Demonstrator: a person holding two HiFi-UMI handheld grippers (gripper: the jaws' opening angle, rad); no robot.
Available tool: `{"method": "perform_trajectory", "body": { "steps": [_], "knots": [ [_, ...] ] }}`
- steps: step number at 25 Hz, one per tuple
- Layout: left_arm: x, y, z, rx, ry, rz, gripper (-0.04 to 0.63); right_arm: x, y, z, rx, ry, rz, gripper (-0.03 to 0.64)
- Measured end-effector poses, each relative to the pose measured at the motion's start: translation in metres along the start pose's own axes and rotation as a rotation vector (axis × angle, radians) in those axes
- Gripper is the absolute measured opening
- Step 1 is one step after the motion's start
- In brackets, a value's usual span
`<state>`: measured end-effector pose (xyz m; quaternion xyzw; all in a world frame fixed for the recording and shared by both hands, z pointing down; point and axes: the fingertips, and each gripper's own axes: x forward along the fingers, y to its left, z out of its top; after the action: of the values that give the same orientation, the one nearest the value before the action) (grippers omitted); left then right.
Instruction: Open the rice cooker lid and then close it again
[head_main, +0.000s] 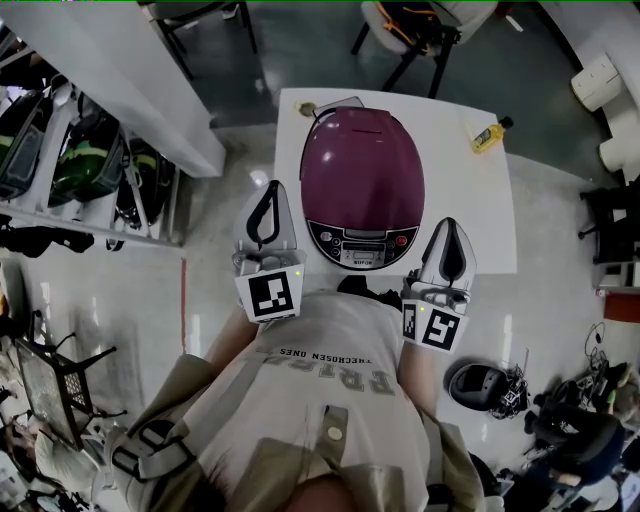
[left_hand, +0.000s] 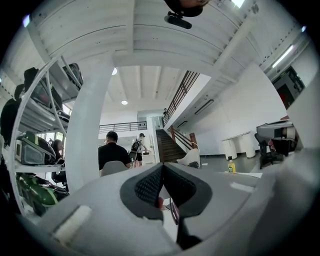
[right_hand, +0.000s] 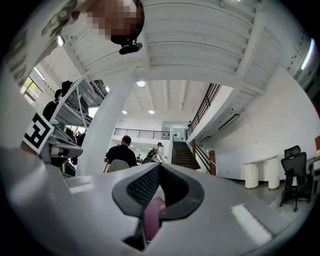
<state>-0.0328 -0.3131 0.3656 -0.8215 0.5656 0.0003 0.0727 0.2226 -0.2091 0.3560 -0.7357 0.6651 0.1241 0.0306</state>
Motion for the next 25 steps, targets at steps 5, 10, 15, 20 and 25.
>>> {"method": "perform_trajectory", "body": {
  "steps": [5, 10, 15, 20, 25],
  "knots": [
    [-0.002, 0.0, 0.002, 0.011, -0.011, 0.003, 0.009, 0.0, 0.002, -0.004, -0.002, 0.017, 0.013, -0.002],
    [-0.003, -0.002, 0.001, 0.02, -0.011, 0.0, 0.009, 0.0, 0.002, -0.005, 0.012, 0.027, 0.015, -0.002],
    [-0.006, 0.001, -0.002, 0.028, -0.003, 0.002, 0.009, 0.001, 0.006, -0.004, 0.009, 0.033, 0.031, -0.002],
    [-0.009, 0.003, -0.005, 0.029, 0.005, 0.006, 0.009, 0.0, 0.007, -0.005, 0.0, 0.044, 0.031, -0.002],
    [-0.011, 0.007, -0.009, 0.03, 0.011, 0.013, 0.009, 0.001, 0.008, -0.006, -0.011, 0.054, 0.038, -0.002]
  ]
}}
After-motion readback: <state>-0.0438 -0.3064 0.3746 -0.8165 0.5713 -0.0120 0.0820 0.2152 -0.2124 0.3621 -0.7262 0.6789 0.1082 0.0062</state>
